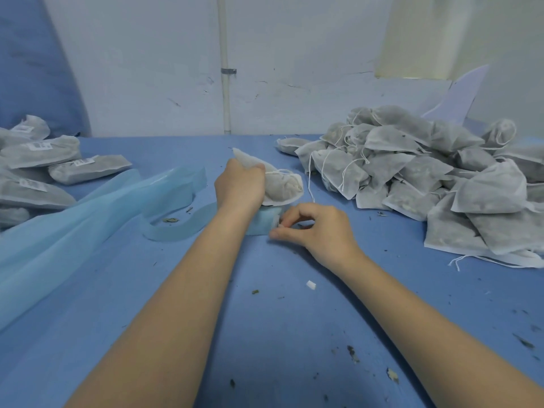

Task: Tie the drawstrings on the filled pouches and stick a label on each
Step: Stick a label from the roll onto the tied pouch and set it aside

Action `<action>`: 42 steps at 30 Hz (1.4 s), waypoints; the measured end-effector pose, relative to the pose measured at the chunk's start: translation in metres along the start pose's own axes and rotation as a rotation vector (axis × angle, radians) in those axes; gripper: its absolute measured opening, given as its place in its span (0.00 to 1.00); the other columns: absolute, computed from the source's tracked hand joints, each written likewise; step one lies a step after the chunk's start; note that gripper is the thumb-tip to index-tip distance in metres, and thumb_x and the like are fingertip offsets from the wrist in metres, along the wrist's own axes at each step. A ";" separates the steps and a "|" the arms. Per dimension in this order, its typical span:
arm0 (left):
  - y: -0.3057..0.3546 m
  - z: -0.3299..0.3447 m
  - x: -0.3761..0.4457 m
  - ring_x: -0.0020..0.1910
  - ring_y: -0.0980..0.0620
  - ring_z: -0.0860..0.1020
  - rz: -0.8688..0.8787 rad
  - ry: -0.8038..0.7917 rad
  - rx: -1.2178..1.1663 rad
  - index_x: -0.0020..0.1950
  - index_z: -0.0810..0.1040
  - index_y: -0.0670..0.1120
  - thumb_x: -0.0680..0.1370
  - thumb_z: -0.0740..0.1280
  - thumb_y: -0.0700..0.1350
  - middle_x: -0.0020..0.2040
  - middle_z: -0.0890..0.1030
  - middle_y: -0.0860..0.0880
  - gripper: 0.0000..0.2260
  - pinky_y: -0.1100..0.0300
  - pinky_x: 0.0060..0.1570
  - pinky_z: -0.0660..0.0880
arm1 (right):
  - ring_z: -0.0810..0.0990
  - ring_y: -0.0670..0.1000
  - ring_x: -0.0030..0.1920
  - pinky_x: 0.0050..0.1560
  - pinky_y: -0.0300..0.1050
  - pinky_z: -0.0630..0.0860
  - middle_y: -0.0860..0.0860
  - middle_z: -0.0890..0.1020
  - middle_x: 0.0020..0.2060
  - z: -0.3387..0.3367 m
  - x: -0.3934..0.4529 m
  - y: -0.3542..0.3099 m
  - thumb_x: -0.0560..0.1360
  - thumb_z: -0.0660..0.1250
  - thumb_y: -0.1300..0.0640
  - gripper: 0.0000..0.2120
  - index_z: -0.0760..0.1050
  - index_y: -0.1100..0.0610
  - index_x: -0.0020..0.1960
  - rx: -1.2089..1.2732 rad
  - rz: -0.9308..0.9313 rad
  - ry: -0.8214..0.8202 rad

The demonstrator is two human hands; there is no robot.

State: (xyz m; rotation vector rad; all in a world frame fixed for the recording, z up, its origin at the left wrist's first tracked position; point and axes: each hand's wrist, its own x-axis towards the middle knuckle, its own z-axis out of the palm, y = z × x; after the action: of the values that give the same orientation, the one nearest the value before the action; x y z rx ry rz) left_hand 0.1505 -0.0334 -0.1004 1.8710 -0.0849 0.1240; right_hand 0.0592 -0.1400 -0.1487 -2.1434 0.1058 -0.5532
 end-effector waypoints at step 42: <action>0.013 0.009 -0.042 0.44 0.48 0.81 0.311 -0.611 -0.338 0.48 0.76 0.47 0.66 0.72 0.29 0.43 0.82 0.48 0.17 0.50 0.49 0.76 | 0.82 0.42 0.46 0.50 0.38 0.76 0.43 0.85 0.46 -0.057 0.006 -0.020 0.71 0.74 0.53 0.09 0.81 0.47 0.52 0.420 -0.031 0.256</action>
State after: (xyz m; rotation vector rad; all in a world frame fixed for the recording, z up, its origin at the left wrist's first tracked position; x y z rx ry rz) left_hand 0.1077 -0.0462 -0.0961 1.4896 -0.7708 -0.2410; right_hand 0.0377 -0.1723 -0.1020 -1.6634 0.0884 -0.7917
